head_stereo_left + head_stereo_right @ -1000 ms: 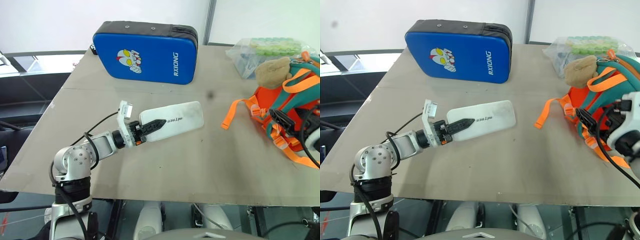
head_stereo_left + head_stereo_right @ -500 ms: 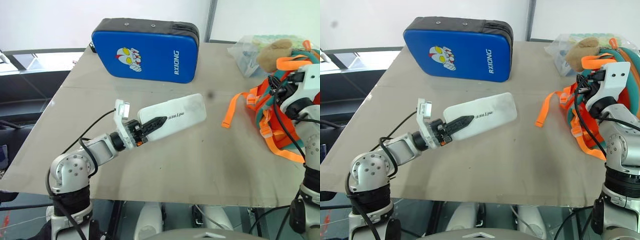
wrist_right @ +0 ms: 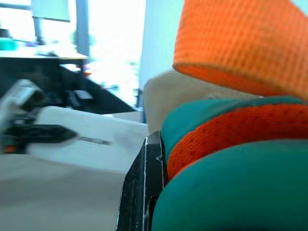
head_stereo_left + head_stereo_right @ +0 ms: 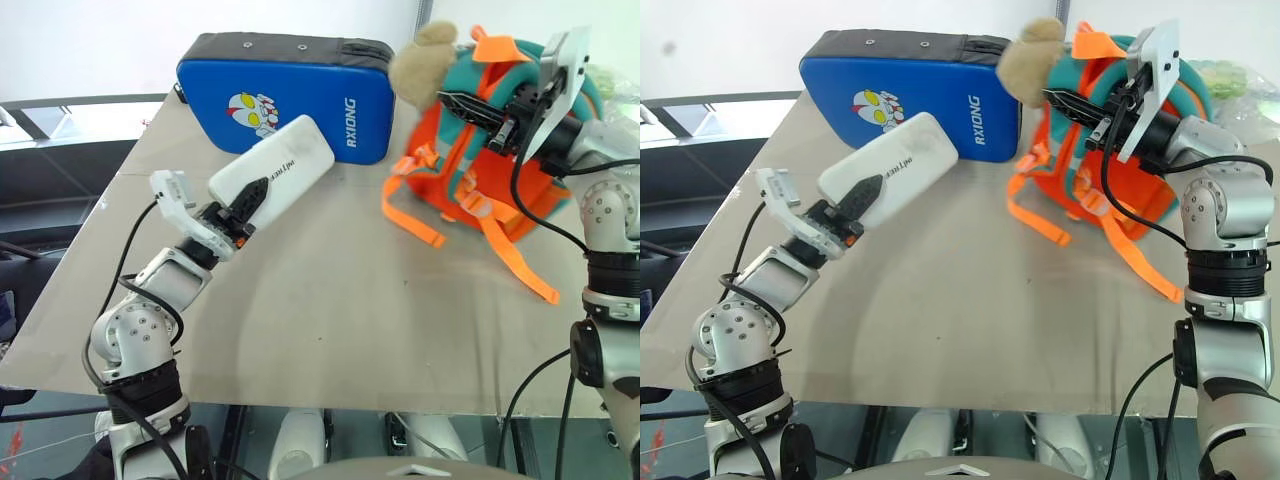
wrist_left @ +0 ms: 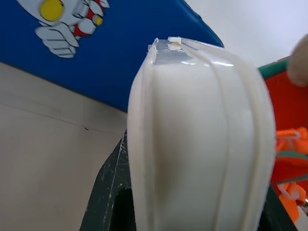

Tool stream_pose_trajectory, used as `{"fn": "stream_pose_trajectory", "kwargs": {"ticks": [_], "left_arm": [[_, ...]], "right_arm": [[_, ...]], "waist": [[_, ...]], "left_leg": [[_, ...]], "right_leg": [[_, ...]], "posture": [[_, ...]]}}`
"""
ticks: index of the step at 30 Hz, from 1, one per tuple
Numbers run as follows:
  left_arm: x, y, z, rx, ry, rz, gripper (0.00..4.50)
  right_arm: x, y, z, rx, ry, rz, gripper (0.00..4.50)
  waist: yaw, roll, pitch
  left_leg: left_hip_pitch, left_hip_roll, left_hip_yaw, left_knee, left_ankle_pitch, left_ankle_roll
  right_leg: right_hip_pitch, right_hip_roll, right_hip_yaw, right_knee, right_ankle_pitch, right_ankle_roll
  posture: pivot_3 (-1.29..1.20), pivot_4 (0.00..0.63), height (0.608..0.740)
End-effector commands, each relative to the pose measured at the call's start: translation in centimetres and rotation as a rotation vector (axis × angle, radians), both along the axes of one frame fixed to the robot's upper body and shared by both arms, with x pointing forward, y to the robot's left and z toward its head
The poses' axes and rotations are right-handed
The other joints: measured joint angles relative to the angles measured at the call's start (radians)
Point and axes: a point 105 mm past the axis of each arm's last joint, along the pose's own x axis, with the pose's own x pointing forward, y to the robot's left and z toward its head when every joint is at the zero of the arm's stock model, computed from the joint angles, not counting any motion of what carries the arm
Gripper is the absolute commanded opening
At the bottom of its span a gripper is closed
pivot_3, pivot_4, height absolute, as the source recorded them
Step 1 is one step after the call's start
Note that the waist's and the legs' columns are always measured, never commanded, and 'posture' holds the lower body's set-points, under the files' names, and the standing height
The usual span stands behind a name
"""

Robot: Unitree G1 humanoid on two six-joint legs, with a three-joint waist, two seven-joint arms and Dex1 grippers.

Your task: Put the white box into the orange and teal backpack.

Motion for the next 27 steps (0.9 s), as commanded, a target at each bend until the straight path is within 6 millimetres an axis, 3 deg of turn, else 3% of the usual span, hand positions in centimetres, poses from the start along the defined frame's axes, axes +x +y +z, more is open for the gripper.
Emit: {"fn": "stream_pose_trajectory", "kwargs": {"ticks": [1,4,6,8,11,15,19,27], "left_arm": [[-1.4,1.1,3.1,0.024,-0.131,0.040,1.03],[-2.5,1.5,3.4,0.117,-0.151,0.048,1.03],[-3.5,2.0,3.6,0.191,-0.166,0.050,1.03],[-4.7,2.4,4.1,0.217,-0.181,-0.006,1.03],[-6.7,3.2,5.0,0.293,-0.205,-0.102,1.03],[-8.9,3.6,6.3,0.425,-0.218,-0.246,1.03],[-9.5,2.6,7.2,0.530,-0.238,-0.383,1.03],[-8.3,1.4,7.0,0.668,-0.304,-0.435,1.03]], "right_arm": [[-3.1,1.0,2.1,-0.038,-0.097,0.122,0.02],[-3.5,2.0,0.3,-0.079,-0.037,0.147,0.02],[-3.6,2.6,-2.0,-0.133,0.021,0.161,0.02],[-3.7,3.1,-4.3,-0.192,0.075,0.169,0.02],[-3.8,3.4,-6.1,-0.220,0.127,0.182,0.02],[-4.0,3.4,-6.6,-0.232,0.153,0.215,0.02],[-4.0,3.3,-6.3,-0.228,0.151,0.246,0.02],[-4.7,3.2,-5.9,-0.230,0.144,0.282,0.02]], "waist": [[0.001,0.000,0.000],[0.003,0.000,0.000],[0.003,0.000,0.000],[0.003,0.000,0.000],[-0.002,-0.001,0.001],[-0.005,-0.001,0.001],[0.000,0.000,0.001],[-0.002,0.000,0.001]], "left_leg": [[-0.006,0.000,-0.001,0.002,0.000,0.000],[-0.013,0.000,-0.001,0.010,0.000,0.001],[-0.013,0.000,-0.001,0.012,-0.001,0.002],[-0.013,0.000,-0.001,0.013,-0.001,0.002],[-0.010,-0.001,-0.001,0.013,-0.002,0.004],[-0.004,-0.001,-0.001,0.015,-0.005,0.008],[-0.001,-0.002,-0.001,0.014,-0.005,0.008],[-0.004,-0.001,0.001,0.014,-0.004,0.007]], "right_leg": [[-0.005,-0.001,-0.001,0.000,0.000,0.000],[-0.008,-0.003,-0.002,0.001,0.000,0.001],[-0.008,-0.003,-0.003,0.001,0.000,0.001],[-0.008,-0.004,-0.003,0.001,0.000,0.001],[-0.008,-0.003,-0.003,0.005,0.000,0.001],[-0.004,0.000,-0.005,0.007,0.001,0.000],[0.000,0.000,-0.006,0.007,0.000,0.000],[-0.003,0.000,-0.005,0.005,0.001,0.000]], "posture": [[0.00,0.150,0.740],[0.00,0.150,0.740],[0.00,0.150,0.740],[0.00,0.150,0.740],[0.00,0.150,0.740],[0.00,0.150,0.740],[0.00,0.150,0.740],[0.00,0.150,0.740]]}}
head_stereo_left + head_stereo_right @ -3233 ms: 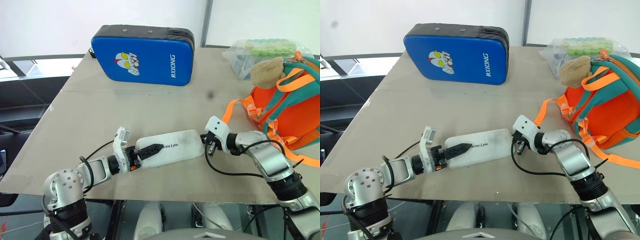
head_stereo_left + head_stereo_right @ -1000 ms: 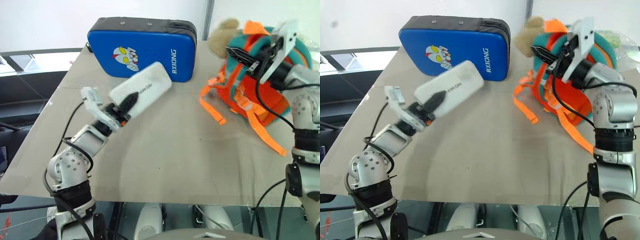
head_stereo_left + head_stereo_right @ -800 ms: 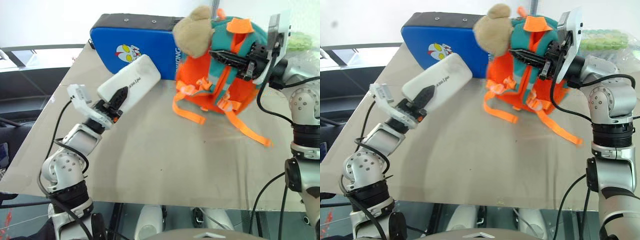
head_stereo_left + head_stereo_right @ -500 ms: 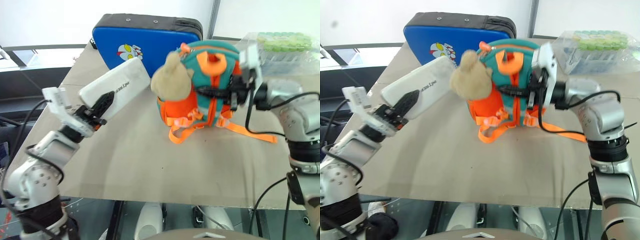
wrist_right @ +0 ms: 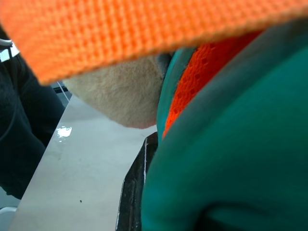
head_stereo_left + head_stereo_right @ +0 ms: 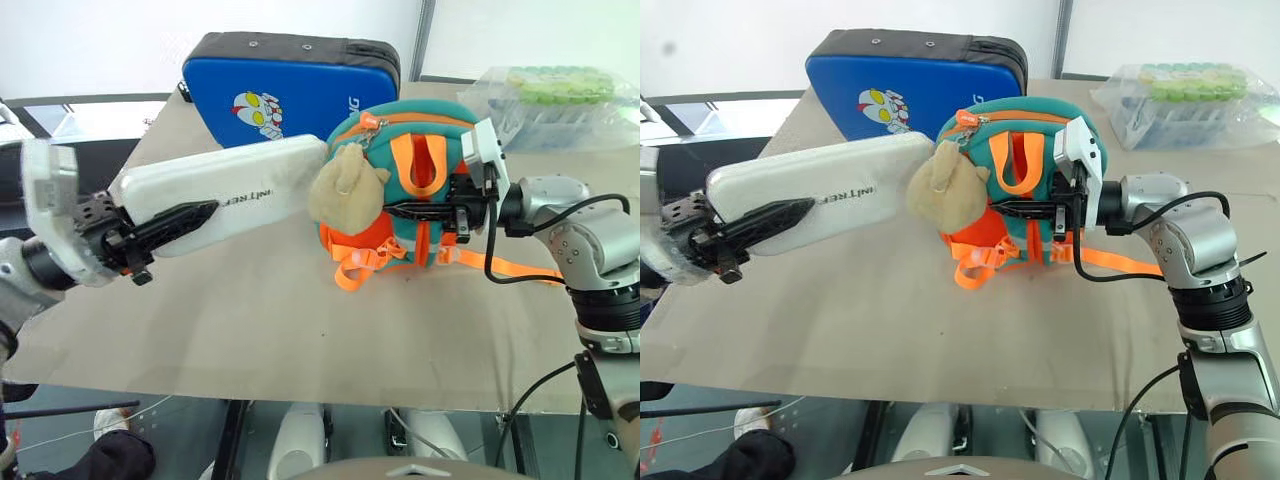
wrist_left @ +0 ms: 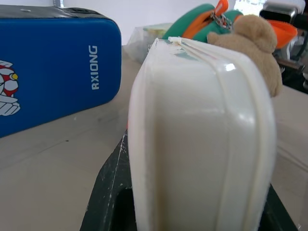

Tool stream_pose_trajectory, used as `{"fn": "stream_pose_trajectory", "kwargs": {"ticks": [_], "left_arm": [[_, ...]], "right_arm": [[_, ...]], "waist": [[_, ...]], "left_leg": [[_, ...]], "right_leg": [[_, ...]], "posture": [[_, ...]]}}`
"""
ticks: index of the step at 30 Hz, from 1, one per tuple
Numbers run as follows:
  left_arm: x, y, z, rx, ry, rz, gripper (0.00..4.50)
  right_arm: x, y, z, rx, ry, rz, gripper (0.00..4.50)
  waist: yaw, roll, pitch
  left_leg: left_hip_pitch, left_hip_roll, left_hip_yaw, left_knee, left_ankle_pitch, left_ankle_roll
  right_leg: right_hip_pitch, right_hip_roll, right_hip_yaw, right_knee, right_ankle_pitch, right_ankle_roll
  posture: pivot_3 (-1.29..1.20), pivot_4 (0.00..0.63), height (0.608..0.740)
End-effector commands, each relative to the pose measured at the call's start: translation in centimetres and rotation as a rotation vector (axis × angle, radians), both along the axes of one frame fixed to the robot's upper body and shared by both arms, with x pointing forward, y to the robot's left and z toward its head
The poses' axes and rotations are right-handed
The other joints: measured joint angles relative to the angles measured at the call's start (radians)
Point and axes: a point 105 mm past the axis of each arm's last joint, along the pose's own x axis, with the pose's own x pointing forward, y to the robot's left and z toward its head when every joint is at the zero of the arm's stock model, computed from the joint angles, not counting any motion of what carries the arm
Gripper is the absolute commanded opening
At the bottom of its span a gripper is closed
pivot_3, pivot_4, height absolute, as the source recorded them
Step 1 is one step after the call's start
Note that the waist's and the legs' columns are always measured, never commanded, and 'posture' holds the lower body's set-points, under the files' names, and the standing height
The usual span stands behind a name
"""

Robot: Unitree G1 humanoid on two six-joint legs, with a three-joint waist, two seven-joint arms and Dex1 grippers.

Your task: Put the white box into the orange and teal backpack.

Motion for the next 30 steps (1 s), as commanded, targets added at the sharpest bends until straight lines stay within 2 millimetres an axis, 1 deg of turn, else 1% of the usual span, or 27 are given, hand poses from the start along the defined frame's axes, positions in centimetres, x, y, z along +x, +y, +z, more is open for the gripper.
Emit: {"fn": "stream_pose_trajectory", "kwargs": {"ticks": [1,3,5,9,11,14,17,19,20,24,26,28,30], "left_arm": [[0.7,-0.2,1.7,0.035,-0.104,-0.017,1.03],[1.2,0.2,2.3,0.048,-0.126,-0.020,1.03],[1.3,0.0,2.3,0.086,-0.135,-0.052,1.03],[1.6,-1.8,1.3,0.219,-0.172,-0.153,1.03],[1.9,-2.9,1.2,0.225,-0.192,-0.196,1.03],[2.8,-5.1,1.0,0.259,-0.222,-0.253,1.03],[4.7,-7.8,0.6,0.277,-0.249,-0.275,1.03],[5.9,-9.9,0.3,0.265,-0.228,-0.287,1.03],[6.4,-10.5,0.2,0.266,-0.217,-0.282,1.03],[8.9,-14.9,-2.3,0.346,-0.128,-0.312,1.03],[10.2,-16.9,-2.9,0.371,-0.114,-0.309,1.03],[11.6,-18.7,-3.4,0.384,-0.113,-0.294,1.03],[12.3,-19.8,-4.1,0.402,-0.106,-0.303,1.03]], "right_arm": [[-1.1,-0.2,1.6,0.008,-0.058,0.040,0.02],[-1.4,-0.4,1.5,0.000,-0.054,0.044,0.02],[-1.6,-0.5,1.4,-0.007,-0.049,0.046,0.02],[-2.0,-0.4,1.2,-0.012,-0.042,0.055,0.02],[-2.1,-0.3,1.2,-0.011,-0.039,0.058,0.02],[-2.3,-0.1,1.1,-0.011,-0.037,0.063,0.02],[-2.6,0.2,1.1,-0.008,-0.035,0.074,0.02],[-2.7,0.3,0.9,-0.013,-0.039,0.080,0.02],[-2.7,0.4,0.9,-0.015,-0.040,0.082,0.02],[-3.1,0.6,0.5,-0.013,-0.034,0.088,0.02],[-3.2,0.6,0.3,-0.011,-0.031,0.083,0.02],[-3.3,0.7,0.2,-0.005,-0.028,0.077,0.02],[-3.3,0.7,0.1,-0.002,-0.020,0.062,0.02]], "waist": [[0.003,0.000,0.000],[0.004,0.000,0.000],[0.003,0.000,0.000],[0.004,0.000,0.000],[0.010,0.000,0.000],[0.022,0.000,0.000],[0.029,0.000,0.000],[0.029,0.000,0.000],[0.028,-0.001,0.000],[0.023,-0.001,0.000],[0.023,-0.001,0.000],[0.024,0.000,0.000],[0.023,0.000,0.000]], "left_leg": [[-0.001,0.000,0.000,0.000,0.000,0.000],[-0.002,0.000,0.001,0.001,0.000,0.001],[-0.002,0.000,0.001,0.001,-0.001,0.001],[-0.002,-0.001,0.001,0.001,0.000,0.001],[-0.003,-0.001,0.001,0.001,0.000,0.000],[-0.002,-0.001,0.001,0.002,0.000,0.001],[-0.003,-0.001,0.001,0.003,-0.001,0.001],[-0.003,-0.002,0.001,0.003,-0.001,0.001],[-0.003,-0.002,0.001,0.004,0.000,0.001],[-0.003,-0.002,0.000,0.004,0.000,0.001],[-0.003,-0.002,0.000,0.004,0.000,0.001],[-0.003,-0.002,-0.001,0.005,0.000,0.001],[-0.003,-0.002,-0.001,0.005,0.000,0.001]], "right_leg": [[-0.001,0.000,0.000,0.000,0.000,0.000],[-0.001,0.000,-0.001,0.000,0.000,0.000],[-0.001,0.000,-0.002,0.001,0.000,0.000],[-0.001,0.000,-0.002,0.000,0.000,0.000],[-0.001,0.000,-0.002,0.000,0.000,0.000],[-0.001,0.000,-0.003,0.001,0.000,0.000],[0.000,0.000,-0.003,0.001,0.000,0.000],[0.000,0.000,-0.004,0.001,0.000,0.001],[0.000,0.000,-0.003,0.001,0.001,0.001],[0.000,0.002,-0.002,0.000,0.001,0.001],[0.000,0.002,-0.001,0.001,0.001,0.001],[0.000,0.003,-0.001,0.001,0.001,0.001],[0.000,0.003,-0.001,0.001,0.001,0.001]], "posture": [[0.00,0.150,0.740],[0.00,0.150,0.740],[0.00,0.150,0.740],[0.00,0.150,0.740],[0.00,0.150,0.740],[0.00,0.150,0.740],[0.00,0.150,0.740],[0.00,0.150,0.740],[0.00,0.150,0.740],[0.00,0.150,0.740],[0.00,0.150,0.740],[0.00,0.150,0.740],[0.00,0.150,0.740]]}}
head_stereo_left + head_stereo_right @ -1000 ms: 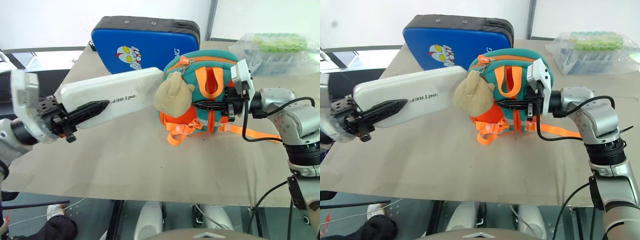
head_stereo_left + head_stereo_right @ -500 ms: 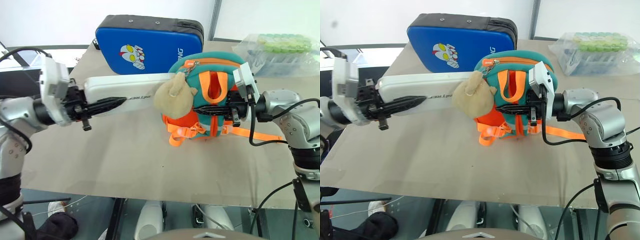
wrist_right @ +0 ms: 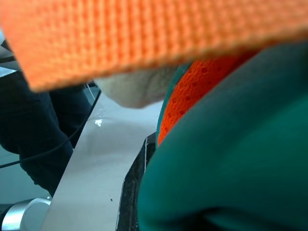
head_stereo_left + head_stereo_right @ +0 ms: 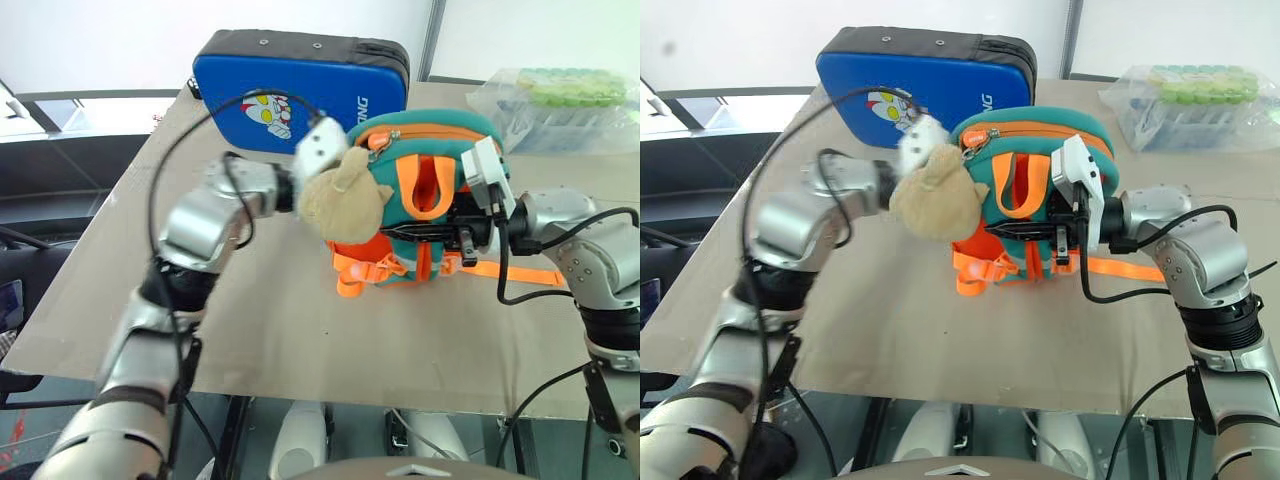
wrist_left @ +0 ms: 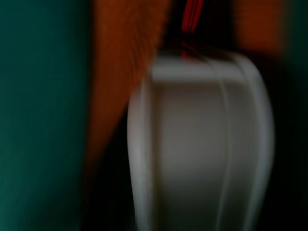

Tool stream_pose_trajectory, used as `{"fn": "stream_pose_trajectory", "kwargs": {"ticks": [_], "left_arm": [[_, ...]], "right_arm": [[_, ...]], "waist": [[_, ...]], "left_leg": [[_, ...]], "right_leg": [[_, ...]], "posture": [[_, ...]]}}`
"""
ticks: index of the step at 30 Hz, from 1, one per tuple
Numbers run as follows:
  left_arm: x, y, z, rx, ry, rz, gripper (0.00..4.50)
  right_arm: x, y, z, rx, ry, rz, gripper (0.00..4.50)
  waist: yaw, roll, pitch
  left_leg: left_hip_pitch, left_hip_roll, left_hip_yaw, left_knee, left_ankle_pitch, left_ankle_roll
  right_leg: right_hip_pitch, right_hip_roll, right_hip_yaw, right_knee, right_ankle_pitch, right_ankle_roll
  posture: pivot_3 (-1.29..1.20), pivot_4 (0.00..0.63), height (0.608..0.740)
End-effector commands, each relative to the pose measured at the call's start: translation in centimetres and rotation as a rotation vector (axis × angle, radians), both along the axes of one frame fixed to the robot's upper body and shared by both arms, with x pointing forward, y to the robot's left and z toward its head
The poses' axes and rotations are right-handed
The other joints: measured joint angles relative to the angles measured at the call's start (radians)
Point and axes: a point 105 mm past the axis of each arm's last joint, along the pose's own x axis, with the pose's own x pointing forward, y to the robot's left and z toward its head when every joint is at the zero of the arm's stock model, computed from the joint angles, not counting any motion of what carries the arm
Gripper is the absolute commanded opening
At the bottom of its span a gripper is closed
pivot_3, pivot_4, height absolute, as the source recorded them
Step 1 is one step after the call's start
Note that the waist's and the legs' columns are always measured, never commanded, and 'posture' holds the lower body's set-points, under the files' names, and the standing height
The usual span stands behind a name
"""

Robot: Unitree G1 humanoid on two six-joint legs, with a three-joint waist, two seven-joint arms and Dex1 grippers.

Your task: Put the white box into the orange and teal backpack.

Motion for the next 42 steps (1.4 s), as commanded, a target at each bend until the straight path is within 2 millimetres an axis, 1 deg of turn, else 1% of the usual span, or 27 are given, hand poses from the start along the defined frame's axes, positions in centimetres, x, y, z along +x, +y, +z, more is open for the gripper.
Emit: {"fn": "stream_pose_trajectory", "kwargs": {"ticks": [1,2,4,7,8,10,12,13,16,19,20,22,24,27,28,30,33,36,37,38,39,41,42], "left_arm": [[1.1,-1.5,-0.7,0.043,-0.046,0.003,1.52],[1.2,-1.5,-1.0,0.041,-0.044,0.009,2.08],[1.0,-0.8,-0.8,0.002,-0.022,0.010,2.87],[0.4,1.9,1.2,-0.120,0.016,0.049,4.30],[0.2,3.7,1.8,-0.156,0.043,0.078,4.44],[-0.4,6.5,2.4,-0.193,0.082,0.126,4.44],[-1.4,8.7,3.7,-0.286,0.116,0.143,4.44],[-2.2,9.8,4.5,-0.336,0.135,0.135,4.44],[-4.7,11.8,6.0,-0.427,0.180,0.108,4.44],[-6.5,12.7,5.7,-0.423,0.207,0.116,4.44],[-6.9,12.8,5.5,-0.418,0.205,0.127,4.44],[-7.6,12.1,5.3,-0.425,0.208,0.113,4.44],[-8.0,11.0,5.2,-0.436,0.209,0.094,4.44],[-8.1,9.4,5.1,-0.462,0.210,0.073,4.44],[-8.1,8.8,4.8,-0.450,0.215,0.068,4.44],[-7.2,7.9,4.1,-0.427,0.214,0.098,4.44],[-6.5,6.5,3.7,-0.421,0.215,0.094,4.44],[-6.8,5.9,3.4,-0.415,0.243,0.050,3.71],[-6.8,5.8,3.4,-0.413,0.246,0.040,3.33],[-6.9,5.9,3.4,-0.414,0.248,0.035,2.71],[-6.9,6.0,3.5,-0.417,0.247,0.033,2.45],[-6.8,6.2,3.7,-0.424,0.246,0.034,1.50],[-6.8,6.4,3.9,-0.428,0.242,0.036,1.23]], "right_arm": [[-0.7,0.3,0.7,0.016,-0.030,0.003,0.00],[-0.6,0.3,0.6,0.015,-0.025,-0.007,0.00],[-0.4,0.2,0.4,0.011,-0.012,-0.034,0.00],[0.6,0.0,0.0,-0.005,-0.015,-0.097,0.00],[1.3,-0.1,-0.1,0.002,-0.021,-0.135,0.00],[2.6,-0.3,-0.2,0.006,-0.031,-0.206,0.00],[3.5,-0.3,-0.6,-0.011,-0.043,-0.241,0.00],[3.9,-0.2,-0.7,-0.013,-0.046,-0.253,0.00],[4.5,0.1,-0.6,-0.009,-0.051,-0.265,0.00],[4.8,0.6,-0.4,-0.008,-0.056,-0.257,0.00],[4.8,0.8,-0.3,-0.007,-0.056,-0.250,0.00],[4.8,1.0,-0.1,-0.006,-0.056,-0.236,0.00],[4.8,1.2,-0.1,-0.009,-0.057,-0.225,0.00],[4.8,1.2,-0.2,-0.014,-0.058,-0.219,0.00],[4.8,1.2,-0.2,-0.015,-0.059,-0.218,0.00],[4.7,1.1,-0.2,-0.016,-0.060,-0.218,0.00],[4.6,0.9,-0.4,-0.020,-0.060,-0.223,0.00],[4.5,0.8,-0.5,-0.022,-0.059,-0.234,0.00],[4.5,0.7,-0.6,-0.021,-0.058,-0.239,0.00],[4.5,0.7,-0.6,-0.021,-0.058,-0.243,0.00],[4.5,0.6,-0.7,-0.021,-0.058,-0.250,0.00],[4.6,0.5,-0.7,-0.020,-0.056,-0.264,0.00],[4.8,0.5,-0.8,-0.020,-0.054,-0.275,0.00]], "waist": [[0.000,0.000,0.000],[-0.001,0.000,0.000],[-0.001,0.000,0.000],[-0.007,0.000,0.000],[-0.012,0.000,0.000],[-0.028,0.001,0.000],[-0.035,0.001,0.000],[-0.035,0.001,0.000],[-0.030,0.001,0.000],[-0.026,0.000,0.000],[-0.025,0.000,0.000],[-0.021,0.000,0.000],[-0.020,0.000,0.000],[-0.021,0.000,-0.001],[-0.022,0.000,-0.001],[-0.026,0.000,-0.001],[-0.025,0.000,-0.001],[-0.027,0.000,-0.001],[-0.027,0.000,-0.001],[-0.027,0.000,-0.001],[-0.027,0.000,-0.001],[-0.026,0.000,-0.001],[-0.025,0.000,-0.001]], "left_leg": [[0.000,0.000,0.000,0.000,0.000,0.000],[0.001,0.000,0.000,0.000,0.000,0.000],[0.001,0.000,0.000,0.000,0.000,0.000],[0.001,0.000,0.000,0.000,0.000,0.000],[0.001,0.001,-0.001,0.000,0.000,-0.001],[0.001,0.001,-0.004,0.001,0.002,-0.003],[0.002,0.001,-0.007,0.000,0.002,-0.004],[0.002,0.001,-0.008,0.000,0.002,-0.004],[0.002,0.002,-0.010,0.000,0.002,-0.004],[0.002,0.002,-0.011,0.000,0.002,-0.004],[0.002,0.002,-0.011,0.001,0.002,-0.004],[0.002,0.001,-0.012,0.001,0.002,-0.004],[0.001,0.001,-0.014,0.002,0.002,-0.004],[0.002,0.000,-0.014,0.003,0.002,-0.004],[0.002,0.000,-0.014,0.003,0.002,-0.004],[0.002,-0.001,-0.015,0.003,0.002,-0.004],[0.002,-0.002,-0.016,0.003,0.002,-0.004],[0.002,-0.002,-0.016,0.003,0.002,-0.004],[0.002,-0.002,-0.017,0.003,0.002,-0.004],[0.002,-0.002,-0.017,0.003,0.002,-0.004],[0.002,-0.002,-0.017,0.003,0.002,-0.004],[0.002,-0.002,-0.017,0.003,0.002,-0.004],[0.002,-0.002,-0.017,0.003,0.002,-0.004]], "right_leg": [[0.000,0.000,0.000,0.000,0.000,0.000],[0.000,0.000,0.001,0.001,0.000,0.000],[0.000,0.000,0.001,0.001,0.000,0.000],[0.000,0.000,0.002,0.002,0.000,0.000],[0.000,0.000,0.002,0.002,0.000,0.000],[-0.001,0.001,0.003,0.002,0.000,0.000],[-0.001,0.002,0.004,0.003,0.000,0.000],[-0.001,0.003,0.004,0.003,0.000,0.000],[-0.001,0.002,0.004,0.004,0.000,0.000],[0.000,0.001,0.003,0.004,0.000,0.000],[0.000,0.000,0.003,0.004,0.000,0.000],[0.001,-0.001,0.003,0.004,0.000,0.000],[0.002,-0.001,0.002,0.004,0.000,0.000],[0.003,-0.001,0.002,0.004,0.000,0.000],[0.003,-0.001,0.002,0.005,0.000,0.000],[0.003,-0.001,0.002,0.005,0.000,0.000],[0.003,0.000,0.002,0.006,0.000,0.000],[0.003,0.000,0.002,0.006,0.000,0.000],[0.003,0.000,0.002,0.006,0.000,0.000],[0.003,0.000,0.002,0.006,0.000,0.000],[0.003,0.000,0.002,0.006,0.000,0.000],[0.003,0.000,0.002,0.006,0.000,0.000],[0.003,0.000,0.002,0.006,0.000,0.000]], "posture": [[0.00,0.150,0.740],[0.00,0.150,0.740],[0.00,0.150,0.740],[0.00,0.150,0.740],[0.00,0.150,0.740],[0.00,0.150,0.740],[0.00,0.150,0.740],[0.00,0.150,0.740],[0.00,0.150,0.740],[0.00,0.150,0.740],[0.00,0.150,0.740],[0.00,0.150,0.740],[0.00,0.150,0.740],[0.00,0.150,0.740],[0.00,0.150,0.740],[0.00,0.150,0.740],[0.00,0.150,0.740],[0.00,0.150,0.740],[0.00,0.150,0.740],[0.00,0.150,0.740],[0.00,0.150,0.740],[0.00,0.150,0.740],[0.00,0.150,0.740]]}}
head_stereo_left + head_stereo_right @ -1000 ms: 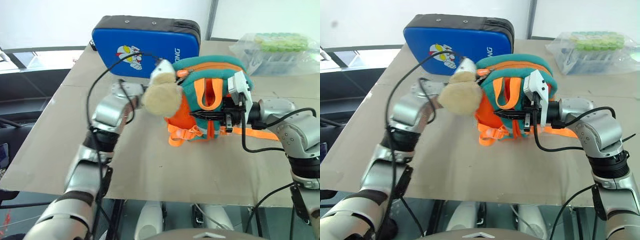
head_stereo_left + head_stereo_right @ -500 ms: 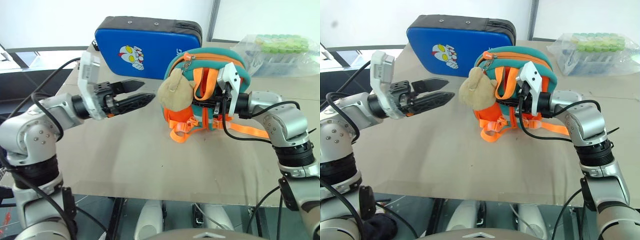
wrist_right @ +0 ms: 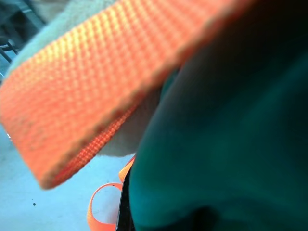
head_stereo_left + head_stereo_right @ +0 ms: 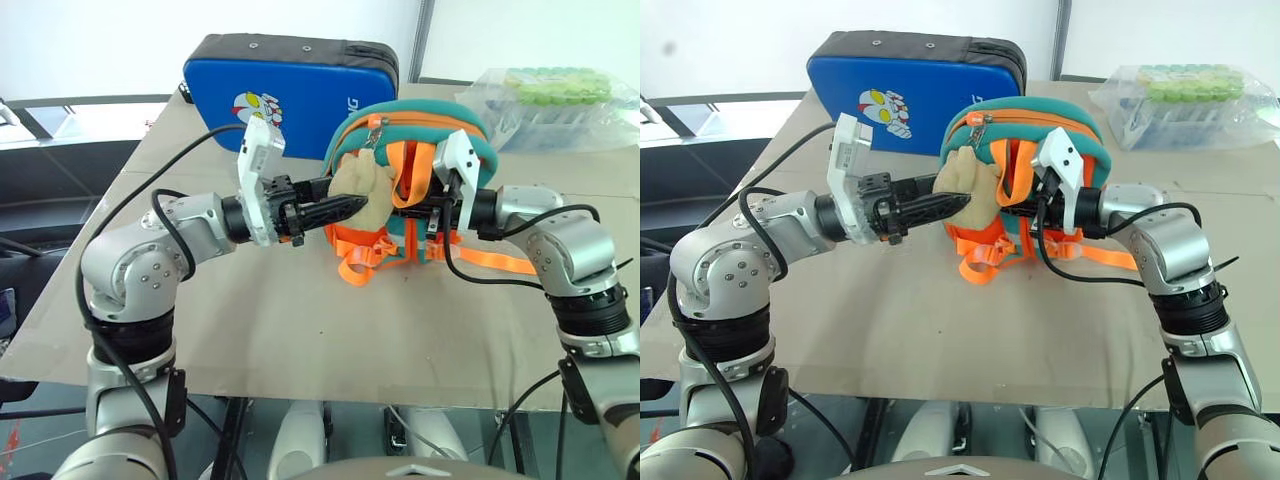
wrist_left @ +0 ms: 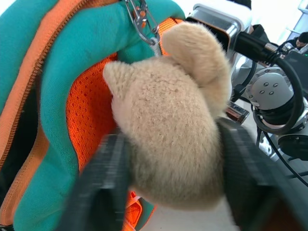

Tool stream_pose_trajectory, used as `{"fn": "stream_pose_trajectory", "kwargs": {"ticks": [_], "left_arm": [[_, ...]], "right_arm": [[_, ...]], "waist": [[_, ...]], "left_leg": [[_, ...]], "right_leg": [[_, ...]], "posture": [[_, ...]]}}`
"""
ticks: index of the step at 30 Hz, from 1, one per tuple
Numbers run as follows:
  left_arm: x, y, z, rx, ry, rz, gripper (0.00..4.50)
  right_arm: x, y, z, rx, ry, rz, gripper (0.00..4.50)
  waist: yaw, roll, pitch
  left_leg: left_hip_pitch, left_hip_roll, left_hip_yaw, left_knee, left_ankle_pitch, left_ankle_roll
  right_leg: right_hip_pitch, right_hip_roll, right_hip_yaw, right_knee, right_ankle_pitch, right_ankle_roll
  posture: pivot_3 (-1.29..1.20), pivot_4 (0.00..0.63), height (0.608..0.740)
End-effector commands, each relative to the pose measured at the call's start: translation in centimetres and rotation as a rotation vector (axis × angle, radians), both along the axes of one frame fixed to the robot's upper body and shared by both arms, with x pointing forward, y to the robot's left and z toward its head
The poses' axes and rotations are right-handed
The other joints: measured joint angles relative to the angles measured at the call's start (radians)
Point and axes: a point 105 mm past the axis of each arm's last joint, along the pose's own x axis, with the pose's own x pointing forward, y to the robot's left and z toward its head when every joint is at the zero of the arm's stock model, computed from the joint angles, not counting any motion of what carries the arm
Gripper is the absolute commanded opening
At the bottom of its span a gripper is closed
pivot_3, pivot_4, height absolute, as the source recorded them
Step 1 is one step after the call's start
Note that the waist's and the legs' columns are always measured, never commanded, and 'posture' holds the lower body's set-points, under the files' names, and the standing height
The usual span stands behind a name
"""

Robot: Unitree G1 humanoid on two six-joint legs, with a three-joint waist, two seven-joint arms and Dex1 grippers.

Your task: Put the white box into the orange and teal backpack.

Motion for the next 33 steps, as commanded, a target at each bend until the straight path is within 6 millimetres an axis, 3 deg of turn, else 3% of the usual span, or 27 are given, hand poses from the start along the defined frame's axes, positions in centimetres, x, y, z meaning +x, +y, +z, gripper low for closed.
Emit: {"fn": "stream_pose_trajectory", "kwargs": {"ticks": [1,2,8,10,14,18,21,24,29,33], "left_arm": [[-0.1,0.7,1.5,-0.027,-0.051,0.006,0.79],[-0.1,0.9,1.8,-0.035,-0.061,0.011,0.57],[0.0,4.9,5.3,-0.173,-0.107,0.090,0.53],[0.2,6.6,6.2,-0.217,-0.103,0.137,0.49],[0.1,8.8,5.8,-0.256,-0.051,0.210,0.02],[0.8,10.9,1.6,-0.233,0.075,0.348,0.01],[1.4,12.9,-6.0,-0.124,0.278,0.514,0.01],[1.2,13.2,-10.3,-0.066,0.386,0.599,0.01],[1.7,10.2,-14.8,-0.025,0.474,0.630,0.01],[3.5,8.8,-16.0,-0.003,0.469,0.681,0.01]], "right_arm": [[0.1,-0.2,0.5,0.008,-0.025,-0.032,0.00],[0.5,-0.4,0.5,0.008,-0.020,-0.056,0.00],[2.6,-1.5,0.9,0.062,0.022,-0.184,0.00],[3.3,-2.0,1.7,0.126,0.045,-0.225,0.00],[5.0,-3.8,4.9,0.374,0.151,-0.310,0.00],[6.5,-6.0,6.8,0.549,0.220,-0.400,0.00],[7.2,-7.1,7.4,0.642,0.265,-0.452,0.00],[7.5,-7.7,7.5,0.662,0.271,-0.496,0.00],[7.7,-8.5,8.1,0.710,0.275,-0.542,0.00],[7.6,-9.5,9.3,0.750,0.247,-0.570,0.00]], "waist": [[0.000,0.000,0.000],[0.000,0.000,0.000],[-0.002,0.000,0.000],[-0.004,0.000,0.000],[-0.006,0.000,0.000],[-0.004,0.000,0.000],[-0.005,0.001,0.000],[-0.003,0.001,0.000],[0.008,0.002,-0.002],[0.014,0.002,-0.003]], "left_leg": [[0.000,0.000,0.000,0.000,0.000,0.000],[0.000,-0.001,0.000,0.000,0.000,0.000],[0.000,-0.001,-0.001,0.000,0.000,0.000],[0.000,-0.001,-0.001,0.000,0.000,0.000],[0.001,-0.001,-0.001,0.000,0.000,0.000],[0.000,0.001,-0.001,-0.001,0.000,0.000],[0.000,0.002,0.000,-0.002,0.000,0.000],[0.001,0.001,0.001,-0.004,0.000,0.000],[0.000,0.000,-0.001,-0.003,-0.001,0.002],[0.001,-0.005,-0.001,-0.003,-0.002,0.004]], "right_leg": [[0.000,0.000,0.000,0.000,0.000,0.000],[0.000,0.000,0.000,0.000,0.000,0.000],[0.000,0.000,0.000,0.000,0.000,0.000],[0.000,0.000,0.000,0.000,0.000,0.000],[0.000,0.000,0.000,0.002,0.000,0.000],[-0.001,-0.001,0.000,0.001,0.000,0.000],[-0.001,-0.001,0.001,-0.001,0.000,0.000],[-0.001,-0.002,0.002,-0.001,0.000,0.000],[0.000,-0.003,0.000,0.000,0.000,0.000],[0.001,-0.005,0.000,0.000,0.000,0.000]], "posture": [[0.00,0.150,0.740],[0.00,0.150,0.740],[0.00,0.150,0.740],[0.00,0.150,0.740],[0.00,0.150,0.740],[0.00,0.150,0.740],[0.00,0.150,0.740],[0.00,0.150,0.740],[0.00,0.150,0.740],[0.00,0.150,0.740]]}}
